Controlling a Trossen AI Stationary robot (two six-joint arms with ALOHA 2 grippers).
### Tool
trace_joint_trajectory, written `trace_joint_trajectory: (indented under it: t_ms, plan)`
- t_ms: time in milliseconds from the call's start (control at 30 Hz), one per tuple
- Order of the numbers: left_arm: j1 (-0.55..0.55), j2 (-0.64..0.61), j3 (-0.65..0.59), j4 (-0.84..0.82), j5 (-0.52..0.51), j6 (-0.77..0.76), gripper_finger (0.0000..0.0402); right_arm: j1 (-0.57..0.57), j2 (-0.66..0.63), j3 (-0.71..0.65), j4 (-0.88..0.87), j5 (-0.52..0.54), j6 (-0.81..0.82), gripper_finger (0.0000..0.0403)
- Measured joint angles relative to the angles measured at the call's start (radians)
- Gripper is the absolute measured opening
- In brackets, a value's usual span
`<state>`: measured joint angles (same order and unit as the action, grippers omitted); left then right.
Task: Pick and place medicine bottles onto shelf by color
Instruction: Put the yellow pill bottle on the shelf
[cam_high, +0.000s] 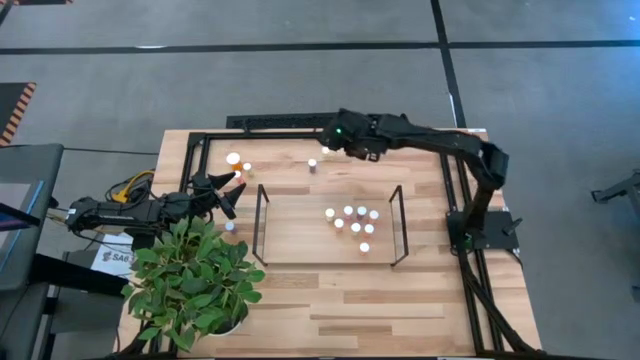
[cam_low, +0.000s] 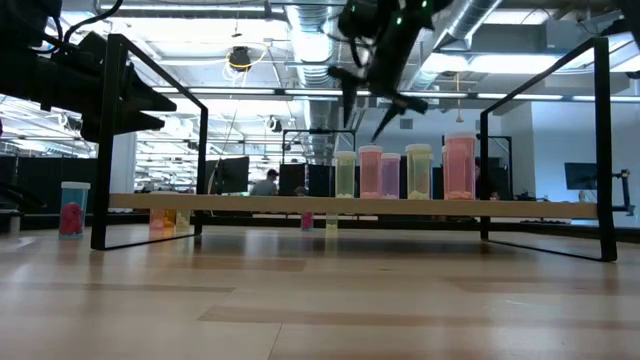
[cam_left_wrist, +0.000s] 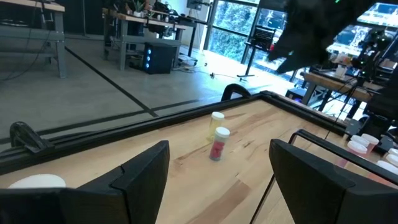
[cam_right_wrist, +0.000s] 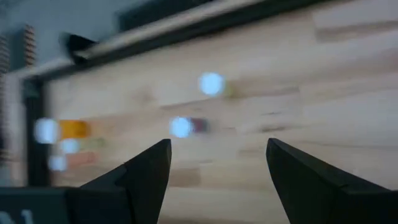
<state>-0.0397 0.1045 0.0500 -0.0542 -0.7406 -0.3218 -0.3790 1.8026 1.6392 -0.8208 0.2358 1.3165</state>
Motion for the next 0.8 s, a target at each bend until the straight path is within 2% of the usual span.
trace_joint_trajectory:
  t_ms: [333, 567, 800]
  plan:
    - [0.000, 0.000, 0.000, 0.000, 0.000, 0.000, 0.0265, -0.070, 0.116, 0.027, -0.044, -0.028, -0.363, 0.0286]
    - [0.000, 0.000, 0.000, 0.000, -0.001, 0.000, 0.0265, -0.080, 0.181, 0.073, 0.031, 0.005, -0.576, 0.0286]
    - [0.000, 0.000, 0.000, 0.000, 0.000, 0.000, 0.0265, -0.124, 0.295, 0.231, 0.012, -0.070, -0.682, 0.0286]
